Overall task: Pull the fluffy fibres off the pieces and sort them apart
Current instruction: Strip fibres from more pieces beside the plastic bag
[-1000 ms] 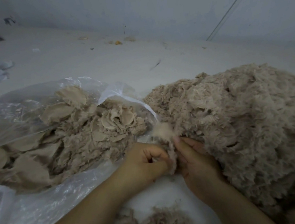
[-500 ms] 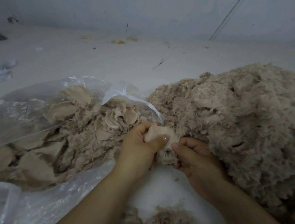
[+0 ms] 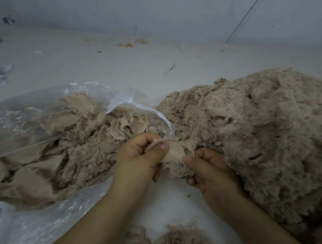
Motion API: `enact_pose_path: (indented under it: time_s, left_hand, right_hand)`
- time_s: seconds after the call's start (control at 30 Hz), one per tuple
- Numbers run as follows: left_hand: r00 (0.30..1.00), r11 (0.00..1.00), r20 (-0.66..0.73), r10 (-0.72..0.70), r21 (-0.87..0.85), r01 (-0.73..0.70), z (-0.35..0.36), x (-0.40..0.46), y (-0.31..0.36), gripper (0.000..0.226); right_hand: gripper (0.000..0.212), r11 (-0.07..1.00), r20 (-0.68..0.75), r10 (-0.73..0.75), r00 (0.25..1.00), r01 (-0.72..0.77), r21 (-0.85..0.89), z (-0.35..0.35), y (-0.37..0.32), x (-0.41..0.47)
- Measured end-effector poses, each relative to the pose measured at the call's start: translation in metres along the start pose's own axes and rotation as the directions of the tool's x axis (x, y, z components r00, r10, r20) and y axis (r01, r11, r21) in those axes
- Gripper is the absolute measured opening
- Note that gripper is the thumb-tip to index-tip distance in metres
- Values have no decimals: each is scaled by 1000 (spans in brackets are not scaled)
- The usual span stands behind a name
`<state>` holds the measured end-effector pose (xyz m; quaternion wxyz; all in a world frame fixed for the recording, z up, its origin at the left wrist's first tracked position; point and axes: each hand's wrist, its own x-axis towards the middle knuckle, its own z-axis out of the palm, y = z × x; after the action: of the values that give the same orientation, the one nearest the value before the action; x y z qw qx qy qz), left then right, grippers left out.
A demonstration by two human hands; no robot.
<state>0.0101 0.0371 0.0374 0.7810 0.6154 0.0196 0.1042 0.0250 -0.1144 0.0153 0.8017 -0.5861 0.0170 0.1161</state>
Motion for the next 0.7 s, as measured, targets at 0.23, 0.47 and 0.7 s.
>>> enact_pose_path:
  time_s: [0.23,0.47,0.7]
  left_hand:
    - [979,982,120,-167,107,155,2,1,-5,12]
    - [986,995,134,-100,18,98,1,3,-3,16]
    - [986,994,130,-106,14,105,1,5,-4,9]
  right_hand:
    - [36,998,115,-58,992,60,-9,1,-1,-2]
    - [27,992,92,-48,995,58,-110,2,1,1]
    - [20,991,-3,-46,999,45,-128,1,5,5]
